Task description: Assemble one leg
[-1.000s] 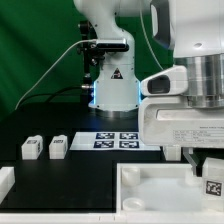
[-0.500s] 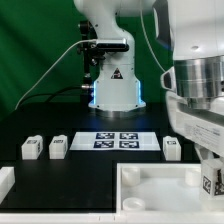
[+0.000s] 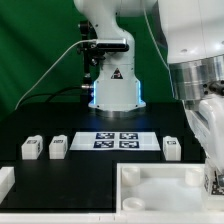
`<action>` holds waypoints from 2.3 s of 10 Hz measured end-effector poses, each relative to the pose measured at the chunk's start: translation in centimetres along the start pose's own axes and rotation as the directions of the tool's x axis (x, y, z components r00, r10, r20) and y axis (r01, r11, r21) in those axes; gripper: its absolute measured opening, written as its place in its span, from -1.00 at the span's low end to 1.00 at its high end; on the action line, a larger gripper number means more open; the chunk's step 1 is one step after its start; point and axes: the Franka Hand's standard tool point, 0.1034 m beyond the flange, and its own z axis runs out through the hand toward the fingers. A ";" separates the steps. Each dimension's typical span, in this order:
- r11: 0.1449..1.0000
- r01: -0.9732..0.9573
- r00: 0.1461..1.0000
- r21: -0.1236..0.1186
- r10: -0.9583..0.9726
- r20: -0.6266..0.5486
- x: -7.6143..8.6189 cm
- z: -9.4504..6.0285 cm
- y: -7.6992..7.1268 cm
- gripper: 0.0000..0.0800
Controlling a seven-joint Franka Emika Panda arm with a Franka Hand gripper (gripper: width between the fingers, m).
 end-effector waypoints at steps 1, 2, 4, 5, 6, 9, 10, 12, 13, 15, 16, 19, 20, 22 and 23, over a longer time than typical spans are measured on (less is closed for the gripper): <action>0.997 0.074 0.997 -0.010 -0.074 0.000 0.0 0.0 0.1 0.39; 0.975 0.222 0.975 -0.027 -0.222 0.005 0.1 0.0 0.4 0.39; 0.798 0.600 0.799 -0.049 -0.601 -0.003 0.2 -0.2 0.3 0.55; 0.735 0.676 0.736 -0.050 -0.677 0.000 0.3 -0.1 0.3 0.61; 0.673 0.737 0.674 -0.051 -0.738 0.005 0.4 -0.1 0.3 0.62; 0.221 0.971 0.223 -0.089 -0.975 0.020 1.0 -0.2 0.3 0.62; 0.056 0.994 0.059 -0.099 -0.998 0.029 1.2 -0.2 0.2 0.62; 0.123 0.988 0.126 -0.098 -0.992 0.023 1.1 -0.2 0.2 0.30; 0.194 0.976 0.197 -0.094 -0.980 0.017 1.0 -0.1 0.2 -0.06; 0.403 0.911 0.405 -0.091 -0.914 -0.002 0.9 -0.1 0.2 -0.27; 0.483 0.871 0.484 -0.090 -0.875 -0.010 0.9 -0.1 0.2 -0.27; 0.892 0.442 0.893 -0.091 -0.447 -0.055 0.8 -0.3 -0.1 -0.27; 0.980 0.185 0.980 -0.072 -0.190 -0.060 0.7 -0.3 -0.1 -0.27; 0.982 -0.180 0.983 -0.061 0.178 -0.039 0.5 -0.1 -0.3 -0.27; 0.966 -0.253 0.967 -0.057 0.251 -0.043 0.5 -0.1 -0.3 -0.27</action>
Offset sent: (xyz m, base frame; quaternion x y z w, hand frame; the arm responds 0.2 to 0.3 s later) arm -0.0001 0.0064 0.0087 -0.0537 0.0226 -0.5289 0.8467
